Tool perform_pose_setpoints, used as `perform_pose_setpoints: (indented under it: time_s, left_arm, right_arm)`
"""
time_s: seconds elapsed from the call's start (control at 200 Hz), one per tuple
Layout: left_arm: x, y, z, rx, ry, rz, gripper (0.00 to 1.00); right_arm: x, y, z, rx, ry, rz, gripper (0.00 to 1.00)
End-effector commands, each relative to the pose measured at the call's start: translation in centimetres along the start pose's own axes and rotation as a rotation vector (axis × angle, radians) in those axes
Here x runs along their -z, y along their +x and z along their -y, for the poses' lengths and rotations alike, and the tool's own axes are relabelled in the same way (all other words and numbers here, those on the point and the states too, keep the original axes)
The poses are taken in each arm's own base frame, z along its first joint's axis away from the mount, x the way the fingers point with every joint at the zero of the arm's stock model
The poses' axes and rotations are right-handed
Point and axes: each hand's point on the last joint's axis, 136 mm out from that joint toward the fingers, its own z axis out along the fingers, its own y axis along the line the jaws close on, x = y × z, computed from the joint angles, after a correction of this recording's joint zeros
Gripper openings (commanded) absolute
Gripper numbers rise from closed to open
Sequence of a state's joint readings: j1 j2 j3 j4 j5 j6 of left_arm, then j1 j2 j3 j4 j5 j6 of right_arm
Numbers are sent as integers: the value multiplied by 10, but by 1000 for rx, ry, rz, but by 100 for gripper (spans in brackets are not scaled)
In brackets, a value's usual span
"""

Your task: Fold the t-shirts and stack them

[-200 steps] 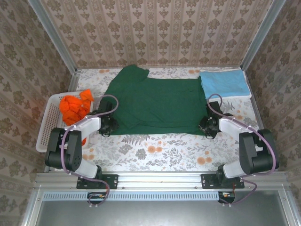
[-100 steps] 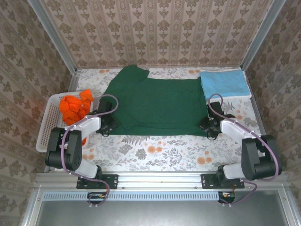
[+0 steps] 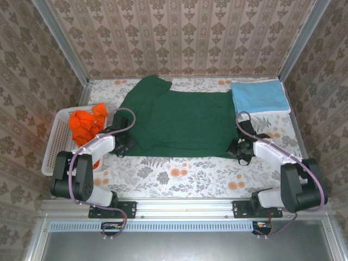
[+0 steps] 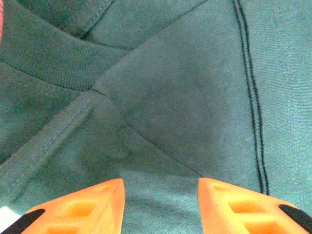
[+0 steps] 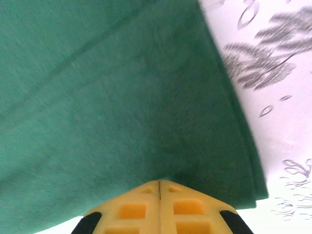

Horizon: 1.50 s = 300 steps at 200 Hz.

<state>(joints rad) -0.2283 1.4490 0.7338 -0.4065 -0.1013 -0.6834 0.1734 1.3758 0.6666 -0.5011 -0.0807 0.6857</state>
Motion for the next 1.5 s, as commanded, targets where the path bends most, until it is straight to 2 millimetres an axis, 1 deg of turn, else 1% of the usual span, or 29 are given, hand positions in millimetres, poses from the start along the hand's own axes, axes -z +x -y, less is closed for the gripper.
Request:
perform_pose_setpoints:
  time_s: [0.0,0.025,0.135,0.17,0.275,0.435,0.605,0.76,0.96,1.01,1.05,1.07,1.12,1.17,1.205,1.28,1.335,1.36,1.39,1.4,1.405,1.43,1.45,1.455,1.495]
  left_arm:
    - [-7,3,3,-25,0,-23,43]
    - [-9,4,2,-26,-3,-29,42]
    - [-16,11,-2,-35,-26,-56,41]
    - [-16,13,-4,-40,-35,-62,41]
    - [-13,18,-9,-55,-59,-70,40]
    - [-7,26,-13,-64,-57,-73,40]
    - [1,35,-19,-71,-62,-78,40]
    - [4,49,-22,-67,-49,-94,40]
    - [11,68,-29,-55,-45,-102,40]
    - [14,70,-30,-46,-33,-96,40]
    - [16,71,-30,-40,-26,-91,40]
    - [18,70,-31,-37,-23,-87,40]
    - [25,67,-29,-38,-11,-70,40]
    - [34,60,-26,-43,1,-47,41]
    - [41,54,-23,-46,13,-27,41]
    - [59,38,-15,-48,38,21,42]
    - [70,28,-9,-52,60,59,42]
    - [74,23,-7,-52,69,76,43]
    - [77,18,-5,-51,78,95,43]
    - [78,16,-4,-49,82,101,43]
    - [79,16,-3,-49,85,103,43]
    - [79,13,-1,-47,93,111,43]
    - [79,12,1,-47,104,111,41]
    - [79,11,2,-46,106,112,40]
    - [76,9,5,-46,123,112,34]
  right_arm:
    - [-9,13,3,72,100,-115,2]
    - [-9,13,4,78,126,-133,0]
    - [-10,13,11,102,194,-165,0]
    - [-8,11,17,115,230,-160,0]
    - [-4,8,25,151,281,-162,2]
    - [-6,12,38,187,358,-208,2]
    - [-4,17,44,155,373,-200,5]
    - [-4,23,53,107,372,-181,10]
    - [3,28,60,57,358,-135,13]
    - [6,27,61,42,347,-104,15]
    - [10,25,62,30,332,-73,21]
    - [11,24,62,27,334,-69,23]
    - [20,18,61,15,317,-18,28]
    - [26,13,60,6,308,13,30]
    - [32,9,57,-1,296,38,33]
    - [46,-1,45,-13,232,114,40]
    - [59,-11,32,-15,170,186,44]
    - [65,-14,24,-11,131,221,45]
    - [73,-19,8,7,67,265,47]
    - [76,-21,-2,26,29,286,48]
    - [76,-21,-2,26,29,286,48]
    - [82,-23,-19,62,-38,321,48]
    - [87,-23,-37,99,-102,352,49]
    - [87,-23,-37,99,-102,352,49]
    - [94,-21,-72,164,-215,391,50]
